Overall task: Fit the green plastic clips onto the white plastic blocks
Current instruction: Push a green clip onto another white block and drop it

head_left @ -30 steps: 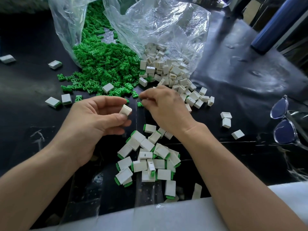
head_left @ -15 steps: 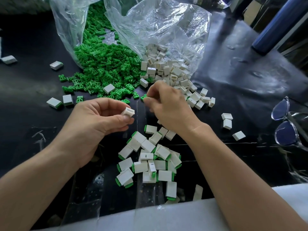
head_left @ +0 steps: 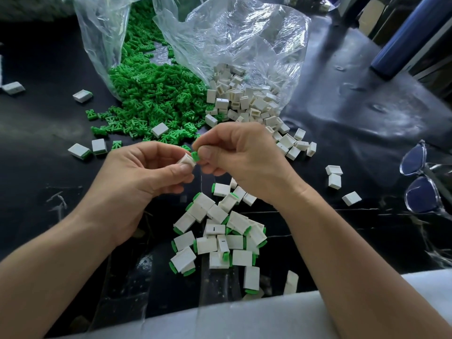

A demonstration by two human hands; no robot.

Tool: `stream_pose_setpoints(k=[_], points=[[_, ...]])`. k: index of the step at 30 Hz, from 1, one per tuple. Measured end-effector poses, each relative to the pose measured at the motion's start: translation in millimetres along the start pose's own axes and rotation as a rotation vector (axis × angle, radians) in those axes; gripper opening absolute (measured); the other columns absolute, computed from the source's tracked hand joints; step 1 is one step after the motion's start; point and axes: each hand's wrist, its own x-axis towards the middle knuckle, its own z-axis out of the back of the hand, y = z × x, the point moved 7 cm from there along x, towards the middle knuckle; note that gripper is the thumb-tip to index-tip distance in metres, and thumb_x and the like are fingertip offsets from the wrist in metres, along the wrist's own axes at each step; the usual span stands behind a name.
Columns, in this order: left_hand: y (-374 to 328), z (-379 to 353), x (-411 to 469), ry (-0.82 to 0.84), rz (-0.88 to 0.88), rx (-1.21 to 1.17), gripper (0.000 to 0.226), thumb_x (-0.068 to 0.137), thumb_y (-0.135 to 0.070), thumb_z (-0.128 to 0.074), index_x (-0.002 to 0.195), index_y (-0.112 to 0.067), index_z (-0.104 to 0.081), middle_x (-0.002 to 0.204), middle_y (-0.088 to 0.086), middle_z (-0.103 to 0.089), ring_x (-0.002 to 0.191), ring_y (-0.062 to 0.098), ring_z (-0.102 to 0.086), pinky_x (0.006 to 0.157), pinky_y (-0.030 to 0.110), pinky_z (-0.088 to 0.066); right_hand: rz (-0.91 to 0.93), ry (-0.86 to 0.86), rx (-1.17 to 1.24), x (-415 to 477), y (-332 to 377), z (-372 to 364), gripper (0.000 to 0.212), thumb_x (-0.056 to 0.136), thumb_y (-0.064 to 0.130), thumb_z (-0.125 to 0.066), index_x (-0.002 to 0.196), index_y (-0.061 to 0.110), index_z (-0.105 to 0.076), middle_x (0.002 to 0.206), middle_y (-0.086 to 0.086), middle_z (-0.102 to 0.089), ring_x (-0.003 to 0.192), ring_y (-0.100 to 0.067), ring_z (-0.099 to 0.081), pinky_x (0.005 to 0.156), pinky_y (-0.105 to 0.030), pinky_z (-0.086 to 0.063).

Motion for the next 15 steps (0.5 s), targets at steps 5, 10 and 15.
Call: stream_pose_setpoints(k=[5,10,15], points=[[-1.0,-0.3,-0.8,-0.005,-0.023,0.061,0.015,0.054,-0.016,-0.070,0.069,-0.014,-0.070,0.062,0.003,-0.069,0.054,0.008,-0.063,0.049,0.015,-0.050,0.005,0.025,-0.050,-1.2,-0.2,-3.0,0.007,0.084,0.002,-0.063,0.084,0.008,-0.068,0.065,0.001,-0.063,0.061,-0.010,-0.062,0.062,-0.022,-0.054],[-3.9,1.3,-1.1,-0.020,-0.054,0.092,0.016,0.054,-0.020,-0.071,0.069,-0.015,-0.070,0.062,0.003,-0.069,0.054,0.007,-0.063,0.048,0.015,-0.049,-0.046,0.030,-0.048,-1.5,-3.1,-4.0,0.015,0.084,0.009,-0.064,0.074,0.018,-0.062,0.063,0.002,-0.063,0.058,-0.009,-0.062,0.056,-0.017,-0.051],[-3.2,2.2,0.1,-0.012,-0.048,0.067,0.015,0.051,-0.022,-0.071,0.065,-0.016,-0.073,0.062,0.003,-0.069,0.054,0.008,-0.063,0.049,0.015,-0.049,-0.027,0.076,-0.163,-2.0,-1.5,-7.9,0.025,0.089,0.013,-0.057,0.068,0.026,-0.055,0.062,0.005,-0.059,0.060,-0.010,-0.059,0.064,-0.025,-0.053]])
